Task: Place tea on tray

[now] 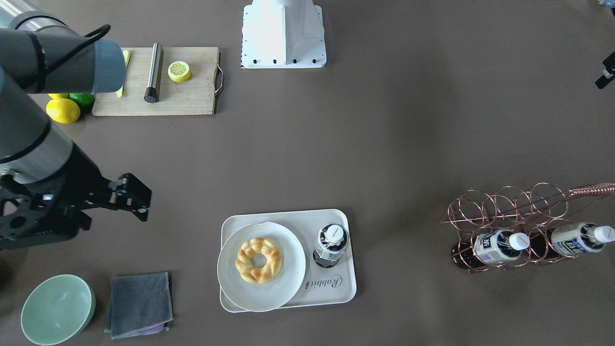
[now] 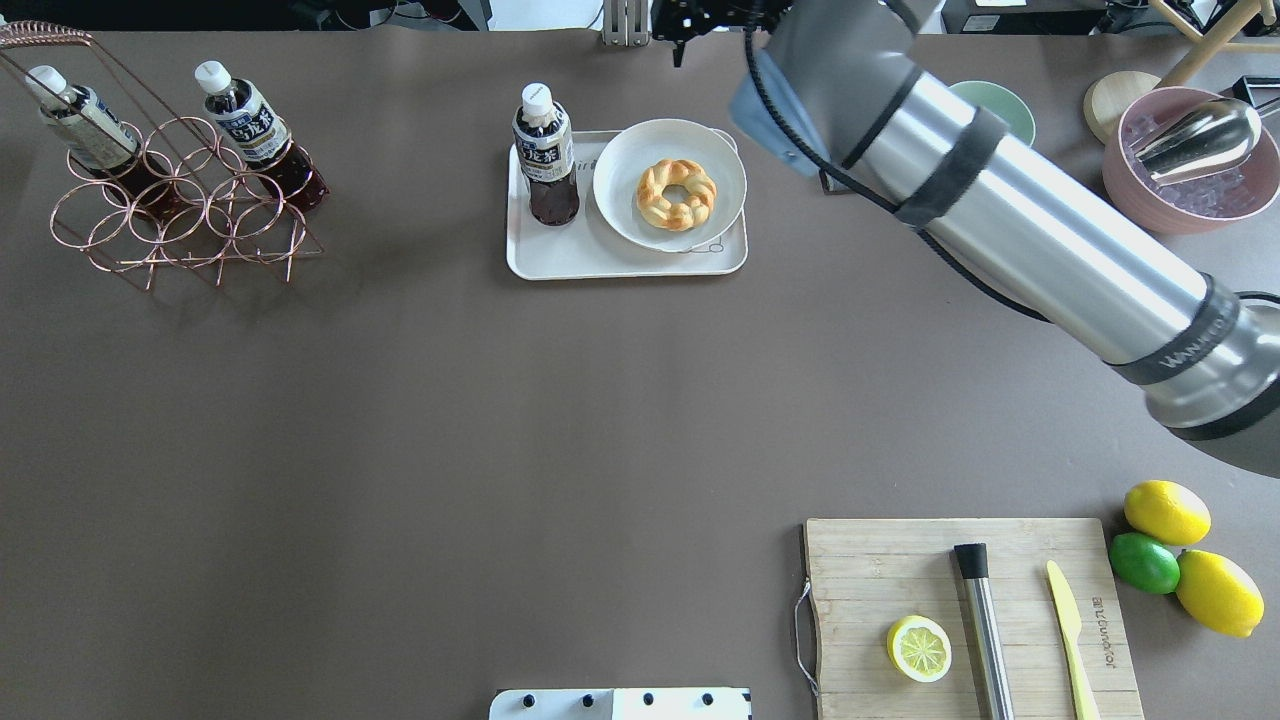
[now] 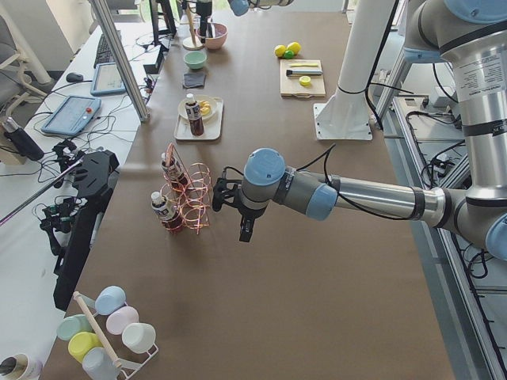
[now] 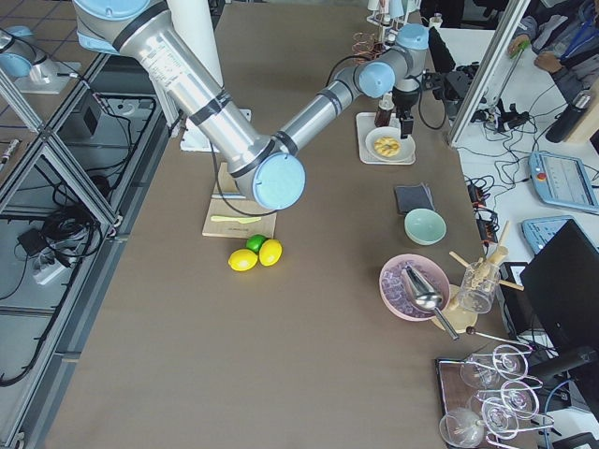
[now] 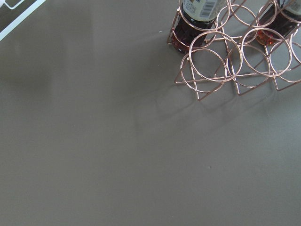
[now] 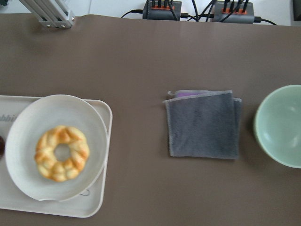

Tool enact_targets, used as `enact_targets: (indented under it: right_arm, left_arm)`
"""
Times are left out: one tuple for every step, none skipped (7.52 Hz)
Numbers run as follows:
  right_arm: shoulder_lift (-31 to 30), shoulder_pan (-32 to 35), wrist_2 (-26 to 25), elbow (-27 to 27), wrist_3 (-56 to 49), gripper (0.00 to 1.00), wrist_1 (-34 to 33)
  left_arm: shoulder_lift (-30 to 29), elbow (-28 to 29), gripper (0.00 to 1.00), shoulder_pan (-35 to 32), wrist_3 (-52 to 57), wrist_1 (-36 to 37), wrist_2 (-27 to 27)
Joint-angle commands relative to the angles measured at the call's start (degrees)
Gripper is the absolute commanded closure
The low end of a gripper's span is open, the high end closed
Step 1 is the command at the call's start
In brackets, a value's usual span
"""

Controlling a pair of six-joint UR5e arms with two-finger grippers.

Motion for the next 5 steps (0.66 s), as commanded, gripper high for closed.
enact_targets:
  right_arm:
    - [-18.83, 11.03, 6.03, 7.67, -20.53, 0.00, -0.12]
    - [-24.63, 15.33, 9.02, 7.41, -27.04, 0.00, -0.12]
    - [-30.17, 19.21, 9.40, 7.15, -32.85, 0.00, -0.12]
    - [-34.06, 22.55, 9.40, 6.28, -38.13, 0.00, -0.99]
    - [-35.92, 25.80, 9.31, 6.44, -41.14, 0.00, -4.22]
  left_arm:
    - [-0.50, 1.08, 0.03, 1.95, 0.13, 0.84, -0.12]
    - [-1.55, 0.91, 0.03, 3.18, -0.30, 1.80, -0.03]
    - [-3.39, 0.47, 0.03, 3.28, -0.39, 5.90, -0.03]
    - [-5.40, 0.47, 0.03, 3.36, 0.56, 9.85, 0.06]
    - [-5.60, 0.82, 0.03, 3.71, 1.53, 10.07, 0.23]
